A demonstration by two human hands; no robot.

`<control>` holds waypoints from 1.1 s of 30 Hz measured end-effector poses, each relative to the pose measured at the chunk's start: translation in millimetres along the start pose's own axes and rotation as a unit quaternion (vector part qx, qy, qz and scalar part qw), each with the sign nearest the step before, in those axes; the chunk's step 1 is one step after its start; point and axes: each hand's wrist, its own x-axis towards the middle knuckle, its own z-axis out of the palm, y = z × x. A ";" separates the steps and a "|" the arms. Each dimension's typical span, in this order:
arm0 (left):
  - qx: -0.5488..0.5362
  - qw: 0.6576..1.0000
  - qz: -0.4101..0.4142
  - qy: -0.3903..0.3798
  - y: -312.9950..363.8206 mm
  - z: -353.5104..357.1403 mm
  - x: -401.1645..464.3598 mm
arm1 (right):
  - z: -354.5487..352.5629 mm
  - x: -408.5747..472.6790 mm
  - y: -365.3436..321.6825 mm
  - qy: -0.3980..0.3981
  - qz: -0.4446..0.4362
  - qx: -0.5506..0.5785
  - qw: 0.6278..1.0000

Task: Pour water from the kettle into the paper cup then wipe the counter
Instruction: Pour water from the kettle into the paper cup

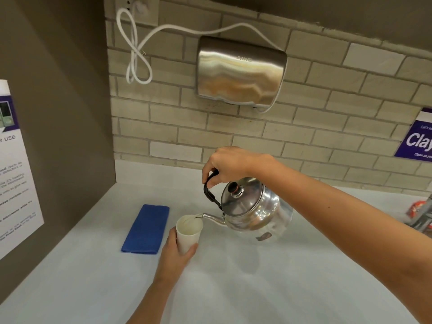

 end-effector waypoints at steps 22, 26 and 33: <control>0.006 1.000 0.003 0.005 -5.8 2.3 2.6 | -2.2 -1.0 -2.6 -0.001 -0.001 -0.017 1.000; 0.014 1.000 -0.002 0.008 -6.6 3.4 3.2 | -3.1 -1.3 -3.3 -0.008 -0.004 -0.023 1.000; 0.015 1.000 0.002 0.010 -9.1 4.3 4.2 | -4.3 -1.8 -4.5 -0.009 -0.011 -0.022 1.000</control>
